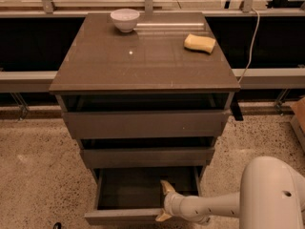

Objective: Close bottom drawer

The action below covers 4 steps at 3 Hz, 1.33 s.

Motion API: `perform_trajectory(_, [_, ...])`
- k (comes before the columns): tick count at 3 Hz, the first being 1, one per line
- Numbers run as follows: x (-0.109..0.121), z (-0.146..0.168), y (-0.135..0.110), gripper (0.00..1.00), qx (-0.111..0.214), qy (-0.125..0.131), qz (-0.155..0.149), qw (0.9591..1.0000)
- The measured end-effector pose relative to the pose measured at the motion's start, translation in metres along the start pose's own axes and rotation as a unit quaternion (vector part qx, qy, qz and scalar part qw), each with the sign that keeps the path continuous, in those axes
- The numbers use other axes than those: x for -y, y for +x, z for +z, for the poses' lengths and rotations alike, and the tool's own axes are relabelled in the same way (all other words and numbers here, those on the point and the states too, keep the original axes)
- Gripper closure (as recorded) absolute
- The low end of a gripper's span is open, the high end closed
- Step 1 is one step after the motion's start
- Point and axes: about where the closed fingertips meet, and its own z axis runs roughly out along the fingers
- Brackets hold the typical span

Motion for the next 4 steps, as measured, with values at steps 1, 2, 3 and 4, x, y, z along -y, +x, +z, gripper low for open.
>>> perform_trajectory(1, [0.01,0.001,0.001,0.08,0.007,0.009,0.006,0.9999])
perform_trajectory(2, [0.019,0.002,-0.001,0.08,0.013,0.014,0.006,0.9998])
perform_trajectory(3, [0.029,0.007,-0.003,0.08,0.015,0.016,0.004,0.9998])
perform_trajectory(4, [0.039,0.023,0.001,0.11,0.009,0.009,0.01,0.9999])
